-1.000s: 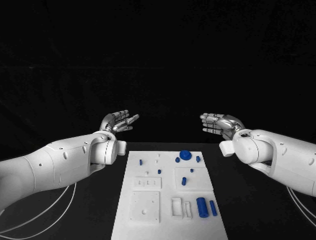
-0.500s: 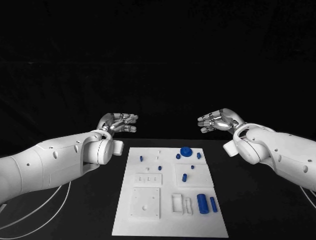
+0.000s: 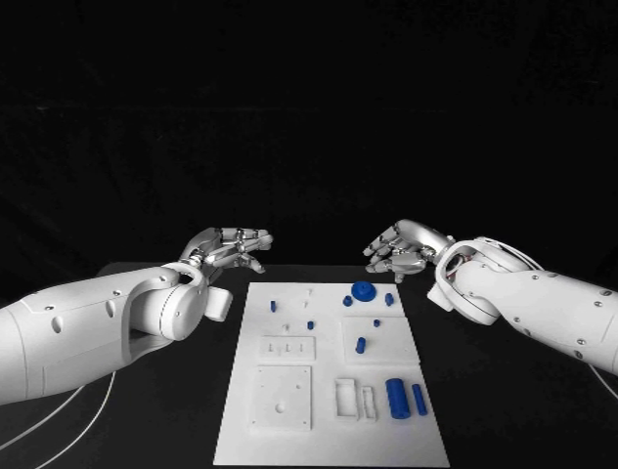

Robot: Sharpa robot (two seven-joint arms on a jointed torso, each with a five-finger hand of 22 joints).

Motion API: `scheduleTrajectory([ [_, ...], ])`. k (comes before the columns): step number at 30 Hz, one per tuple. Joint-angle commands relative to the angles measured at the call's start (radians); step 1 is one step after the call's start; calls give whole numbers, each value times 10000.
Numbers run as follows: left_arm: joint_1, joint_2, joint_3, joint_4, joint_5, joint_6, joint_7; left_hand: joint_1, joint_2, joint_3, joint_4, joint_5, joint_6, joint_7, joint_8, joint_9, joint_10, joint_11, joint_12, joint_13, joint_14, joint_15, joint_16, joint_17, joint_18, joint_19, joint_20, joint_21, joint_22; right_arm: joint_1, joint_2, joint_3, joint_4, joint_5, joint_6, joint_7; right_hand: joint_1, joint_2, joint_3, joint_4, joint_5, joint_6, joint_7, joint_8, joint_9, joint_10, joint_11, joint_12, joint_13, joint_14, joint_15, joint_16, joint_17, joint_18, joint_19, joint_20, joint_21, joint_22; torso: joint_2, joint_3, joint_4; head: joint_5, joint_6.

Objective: Assemble the parts on the task board

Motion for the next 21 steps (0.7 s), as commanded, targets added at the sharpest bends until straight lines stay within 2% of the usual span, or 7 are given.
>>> scheduleTrajectory([
  [1,133,-204,49,434,-772,552,-192,-115,-25,-112,-40,-12,-116,4,-4,-16,-218,36,-11,16,41,-1,340,22,194,8,-8,354,250,25,20,14,173,-2452,228,-959,-91,-105,191,28,-15,-91,-29,34,8,-204,24,-50,-1,-25,3,454,167,-193,-174,-41,748,757,349,2,60,-32,90],
  [3,185,-309,61,633,-844,544,-211,-140,-38,-153,-68,-16,-116,3,-3,-16,-326,52,-18,14,81,-4,511,16,231,-8,-7,530,371,32,30,16,247,-2802,225,-1139,-150,-179,286,82,-70,-99,-7,20,2,-139,12,-46,-3,219,-4,614,164,-159,34,-50,1226,1160,427,-3,68,-49,78],
  [5,245,-419,76,864,-900,532,-225,-172,-56,-182,-86,-7,-153,-1,-5,-16,-428,68,-13,16,66,4,667,-13,266,-60,7,699,492,37,44,18,337,-3168,231,-1345,-195,-295,490,206,-62,-96,-21,20,2,-24,-28,4,14,239,-30,767,150,-138,-110,-80,2202,2301,504,-12,79,-64,83],
  [8,315,-534,95,1144,-946,530,-236,-202,-65,-170,-97,-2,-196,-15,0,-18,-512,81,-18,12,27,6,863,-118,297,-159,23,899,628,41,88,20,453,-3638,263,-1603,-239,-428,868,303,-12,-49,-26,18,1,158,-66,-52,12,245,-77,932,79,-305,85,-112,4030,4486,599,-20,102,-87,112],
  [10,349,-577,102,1269,-964,538,-248,-219,-86,-179,-93,2,-210,-13,-5,-20,-527,86,-25,11,19,15,881,-144,301,-180,26,911,635,42,129,20,492,-3875,285,-1730,-321,-495,1115,407,150,-2,-12,17,0,364,-117,-46,18,253,-121,1031,17,-373,29,-155,4766,5390,655,-17,122,-103,130],
  [15,411,-634,110,1467,-1004,574,-278,-230,-104,-172,-81,9,-208,-10,-4,-19,-605,98,-27,11,8,19,902,-183,306,-198,34,929,643,43,255,20,492,-4277,318,-1945,-366,-629,1504,611,167,86,24,18,-1,564,-164,-11,30,203,-150,1254,-110,-321,-166,-186,5056,5973,743,-13,166,-130,107],
  [21,455,-673,113,1571,-1065,584,-313,-251,-130,-159,-48,10,-211,-5,-6,-21,-674,106,-23,12,42,14,959,-214,313,-190,32,966,656,41,383,5,482,-4715,334,-2187,-291,-708,1513,641,20,184,-7,21,7,494,-149,-25,29,177,-134,1393,-216,-253,-153,-164,4991,6206,806,-8,210,-135,133],
])
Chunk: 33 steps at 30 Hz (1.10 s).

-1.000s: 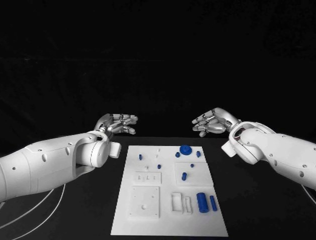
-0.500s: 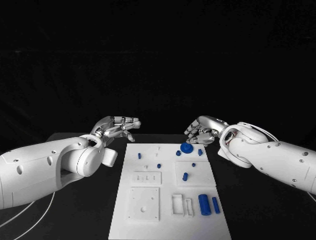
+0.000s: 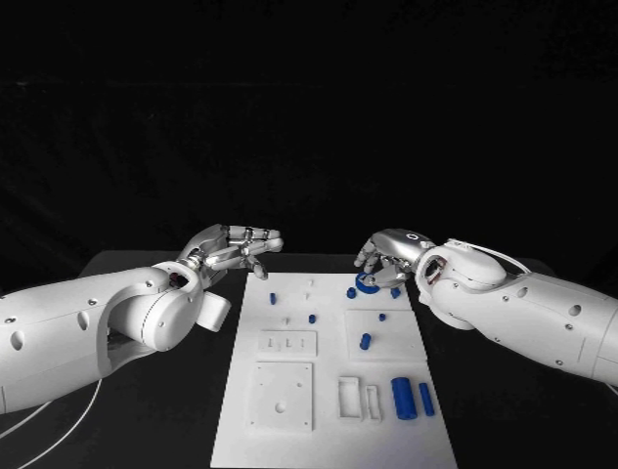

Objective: Assemble the parts on the task board

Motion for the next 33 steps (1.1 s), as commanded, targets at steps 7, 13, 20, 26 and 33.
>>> scheduleTrajectory([
  [7,98,-47,14,143,-244,177,-34,-127,-33,14,83,2,-78,0,-6,-14,-171,27,-27,4,57,22,142,-27,167,-22,-19,125,45,-19,260,-61,-47,-1389,133,-758,101,-197,-15,-81,-341,42,-53,22,10,-277,68,-24,4,-60,0,183,-96,196,28,50,-249,154,177,20,126,-72,33],
  [13,163,-94,15,241,-288,170,-55,-142,-82,45,125,-7,-106,-9,-8,-15,-260,34,-26,5,62,16,225,-38,173,-28,-23,184,73,-72,383,-106,-108,-1702,209,-926,112,-224,-144,-111,-443,13,-101,22,9,-503,111,-22,7,-104,13,267,-223,328,132,88,-621,251,257,21,155,-98,46],
  [20,236,-139,15,366,-347,182,-84,-157,-145,101,194,-19,-125,2,-9,-17,-314,47,-25,6,57,23,327,-51,185,-44,-17,258,106,-149,482,-132,-216,-1932,352,-1071,100,-260,-293,-105,-668,104,-162,23,15,-730,157,-23,12,-126,-7,262,-283,386,180,61,-951,233,372,11,192,-106,14],
  [26,258,-140,16,362,-363,177,-93,-152,-220,184,274,-27,-126,15,-6,-16,-436,67,-24,5,34,30,360,-92,185,-86,-8,292,115,-225,537,-140,-295,-2034,418,-1117,106,-240,-197,-121,-674,317,-141,26,23,-732,164,-23,11,-134,2,274,-314,383,228,70,-1127,358,431,4,211,-66,-42],
  [33,265,-124,15,321,-368,191,-98,-163,-246,198,302,-26,-155,23,-11,-19,-464,71,-28,4,30,30,368,-107,184,-94,-9,302,114,-265,585,-144,-440,-2288,351,-1194,80,-273,65,-115,-729,441,-140,23,21,-758,174,-26,7,-138,11,271,-348,375,279,77,-1368,531,488,-4,217,-94,12],
])
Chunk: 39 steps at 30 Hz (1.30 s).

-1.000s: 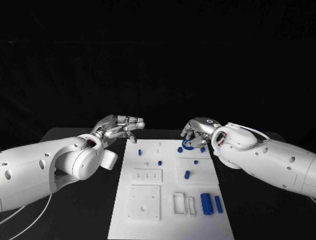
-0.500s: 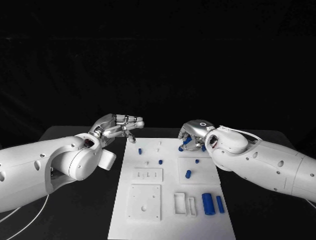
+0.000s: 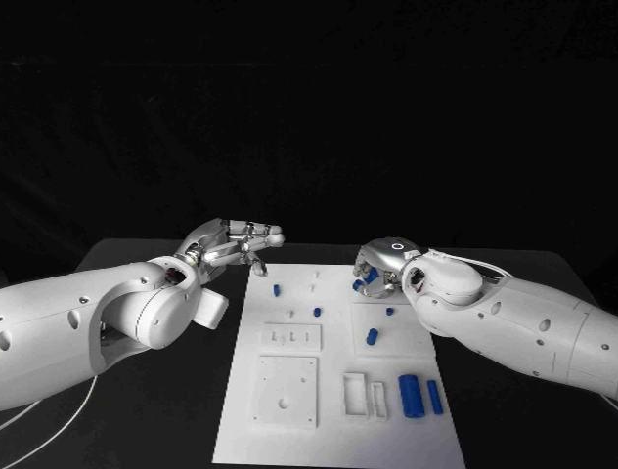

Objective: Assemble the parts on the task board

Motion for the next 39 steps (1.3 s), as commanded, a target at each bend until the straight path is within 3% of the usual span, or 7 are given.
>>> scheduleTrajectory([
  [1,29,23,11,-6,-70,159,35,-18,-100,11,74,-26,-47,-13,-11,-11,-40,5,-28,7,30,29,58,-8,187,-76,10,36,8,-11,29,-1,-50,-451,110,-156,-15,-110,103,7,-50,119,-3,24,8,-65,-9,-22,10,-65,8,35,-27,110,103,6,-101,54,40,-9,0,-37,22],
  [10,30,46,10,-32,-70,171,29,-22,-108,36,110,-32,-52,-12,-6,-10,-38,4,-25,9,37,26,99,-23,189,-79,9,67,10,-22,93,-3,-67,-452,133,-128,-3,-102,262,36,-136,145,-7,25,8,21,-31,-27,9,-71,-11,29,-41,88,207,-12,-386,368,84,-20,28,-20,3],
  [23,30,73,10,-99,-69,180,3,-22,-102,39,121,-31,-59,-11,-8,-11,-31,3,-25,8,41,25,142,-23,190,-80,6,97,19,-29,114,-4,-44,-258,129,-44,50,-25,608,91,-346,215,18,27,11,259,-90,-24,10,-58,-40,31,-40,39,251,-42,-533,620,115,-45,11,-9,-17],
  [29,30,87,10,-123,-69,181,-6,-19,-94,39,122,-31,-60,-11,-7,-11,-20,0,-24,9,39,22,168,-23,192,-83,4,118,26,-36,149,-5,-90,-217,274,-32,231,175,746,47,-455,447,27,38,26,526,-156,-20,17,-55,-66,43,-28,7,279,-62,-569,764,128,-46,20,-13,-29],
  [30,30,86,10,-123,-69,182,-6,-19,-86,35,121,-28,-56,-9,-8,-11,-20,0,-24,9,38,21,193,-25,194,-86,3,138,32,-40,151,-5,-98,-214,285,-31,346,284,839,7,-714,548,5,53,40,635,-192,-16,25,-56,-87,46,-25,0,283,-73,-555,790,132,-47,21,-13,-34],
  [36,30,87,10,-128,-69,176,-12,-18,-78,30,118,-24,-47,-2,-8,-11,-19,2,-26,8,35,21,221,-26,196,-90,2,159,38,-53,151,-5,-92,-202,216,-22,525,613,937,-95,-965,1110,-130,86,146,1187,-381,1,72,-59,-182,36,-13,-85,278,-153,-529,937,139,-49,10,-4,-47],
  [39,30,96,10,-140,-69,174,-14,-14,-74,30,115,-24,-37,0,-5,-10,-22,2,-24,9,37,21,229,-27,197,-90,1,166,41,-57,153,-5,-75,-183,184,-19,478,640,977,-182,-870,1195,-144,40,202,1269,-404,-11,67,-47,-207,1,-10,-170,265,-207,-537,1046,138,-55,11,0,-46],
])
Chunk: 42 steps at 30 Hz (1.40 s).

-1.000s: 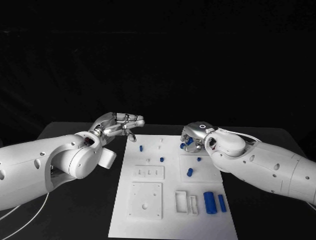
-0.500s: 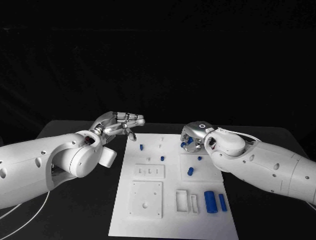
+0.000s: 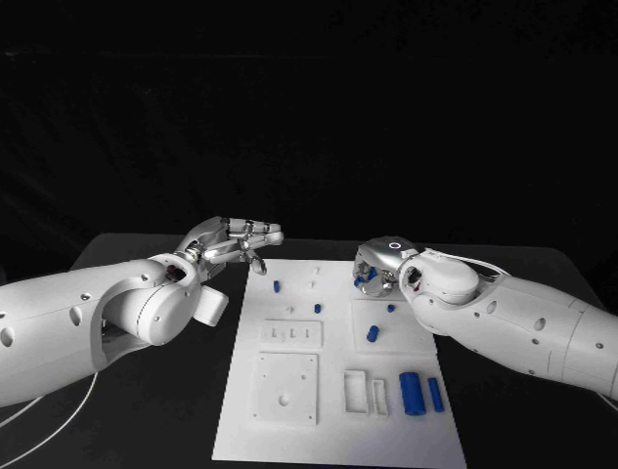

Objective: Assemble the parts on the task board

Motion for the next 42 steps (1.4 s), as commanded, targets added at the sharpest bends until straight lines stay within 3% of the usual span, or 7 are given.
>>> scheduleTrajectory([
  [1,25,34,11,-3,-40,143,40,-15,-75,15,48,-24,-38,-1,-5,-11,-22,4,-24,10,38,20,41,-16,200,-74,17,43,16,-31,25,-16,24,12,104,44,0,163,-11,-72,100,68,-15,8,76,52,-9,4,25,4,-80,0,13,-22,162,-66,-13,51,7,-10,3,-1,0],
  [13,25,35,10,-80,-40,132,45,-5,-69,9,34,-20,-46,3,-7,-12,-27,4,-25,10,42,17,78,-17,203,-78,16,73,26,-34,-63,2,323,114,-486,-284,-25,273,228,-289,110,279,-68,8,229,287,-73,7,45,5,-167,-54,94,-113,215,-164,-113,388,10,-17,4,16,43],
  [19,25,26,10,-122,-40,109,60,-5,-69,9,34,-20,-46,3,-7,-12,-27,4,-25,10,42,17,78,-17,203,-78,16,73,26,-26,-16,242,560,89,-1145,-581,-12,262,232,-285,40,281,-72,6,247,293,-79,8,45,14,-175,-73,121,-144,251,-174,-165,538,13,-42,9,34,87],
  [24,25,56,10,-143,-40,105,65,-2,-66,5,22,-13,-33,8,-7,-12,-26,7,-24,10,40,19,110,-23,207,-85,17,102,33,13,266,363,466,55,-1738,-854,-32,218,402,-314,154,289,-68,6,243,300,-68,6,41,-3,-179,-122,115,-172,242,-182,-201,618,31,-40,41,25,134],
  [32,26,94,11,-155,-40,111,61,-2,-66,5,22,-13,-33,8,-7,-12,-26,7,-24,10,40,19,110,-23,207,-85,17,102,33,56,755,403,198,35,-1902,-906,-23,173,454,-284,131,306,-73,10,219,308,-70,5,38,28,-172,-170,143,-198,286,-170,-376,852,52,-75,103,-6,144],
  [37,26,163,11,-168,-40,134,61,-11,-57,-3,16,-10,-21,11,-5,-11,-12,9,-25,10,38,23,128,-34,214,-90,22,123,33,62,1066,393,-82,32,-1859,-856,-26,174,445,-284,121,301,-71,4,217,306,-71,6,37,24,-178,-176,144,-193,300,-182,-397,881,74,-70,119,46,122],
  [42,26,203,11,-188,-40,137,54,-17,-46,-11,10,-15,-3,19,-4,-10,-5,11,-24,10,34,24,148,-38,217,-93,23,141,34,62,1237,361,-233,31,-1809,-792,-30,179,435,-280,135,297,-71,5,216,306,-73,7,37,24,-182,-176,145,-191,307,-186,-407,891,101,-105,191,0,125],
])
